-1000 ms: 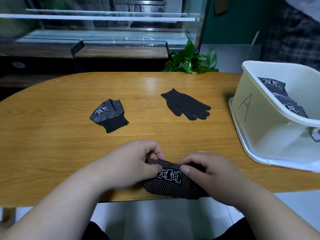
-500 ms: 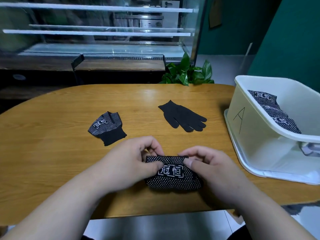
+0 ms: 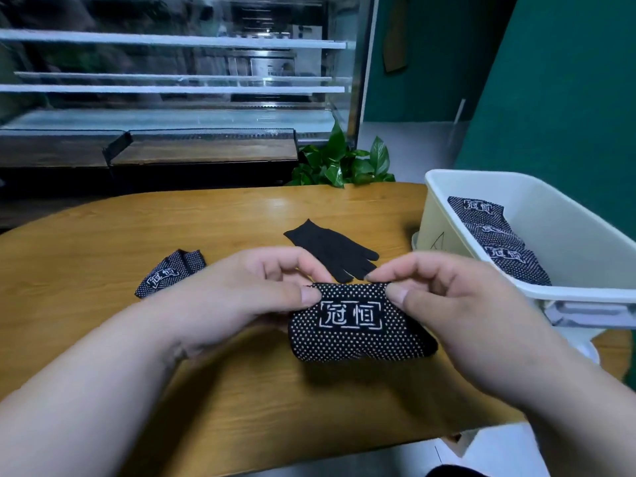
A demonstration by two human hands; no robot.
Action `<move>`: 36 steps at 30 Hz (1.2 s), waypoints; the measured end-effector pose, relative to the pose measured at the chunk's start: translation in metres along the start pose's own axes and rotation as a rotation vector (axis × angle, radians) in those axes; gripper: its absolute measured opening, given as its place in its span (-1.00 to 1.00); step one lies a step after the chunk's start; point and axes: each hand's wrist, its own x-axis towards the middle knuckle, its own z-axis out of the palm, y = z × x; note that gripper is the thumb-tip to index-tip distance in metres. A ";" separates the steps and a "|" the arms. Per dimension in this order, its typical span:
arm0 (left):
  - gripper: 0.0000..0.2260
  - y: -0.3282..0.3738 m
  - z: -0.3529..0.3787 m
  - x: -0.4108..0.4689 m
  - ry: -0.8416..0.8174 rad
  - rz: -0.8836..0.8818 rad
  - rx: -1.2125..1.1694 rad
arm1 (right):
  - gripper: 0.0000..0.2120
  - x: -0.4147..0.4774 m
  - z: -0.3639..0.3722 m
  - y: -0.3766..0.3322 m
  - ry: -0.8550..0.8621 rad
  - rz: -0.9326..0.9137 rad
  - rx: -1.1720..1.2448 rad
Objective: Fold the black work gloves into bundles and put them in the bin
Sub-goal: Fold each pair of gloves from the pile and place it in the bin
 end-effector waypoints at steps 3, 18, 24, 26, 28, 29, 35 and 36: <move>-0.88 0.022 0.013 0.022 0.006 0.038 0.062 | -0.74 0.003 -0.028 -0.015 0.062 -0.034 -0.032; -0.96 0.089 0.089 0.251 0.136 0.050 0.653 | -0.81 0.118 -0.202 0.023 0.337 0.138 -0.413; -0.90 0.087 0.109 0.313 0.161 0.050 1.050 | -0.84 0.164 -0.224 0.053 0.367 0.212 -0.554; -0.84 0.083 0.110 0.326 0.174 0.036 1.208 | -0.81 0.176 -0.223 0.055 0.354 0.213 -0.683; -0.84 0.076 0.108 0.336 0.197 0.038 1.323 | -0.79 0.187 -0.219 0.060 0.346 0.219 -0.741; -0.85 0.071 0.108 0.339 0.220 0.047 1.368 | -0.79 0.192 -0.218 0.065 0.335 0.221 -0.761; -0.85 0.052 0.112 0.346 0.258 0.136 1.684 | -0.81 0.206 -0.209 0.089 0.283 0.207 -0.957; -0.90 0.052 0.112 0.346 0.279 0.145 1.708 | -0.81 0.207 -0.209 0.092 0.274 0.196 -0.977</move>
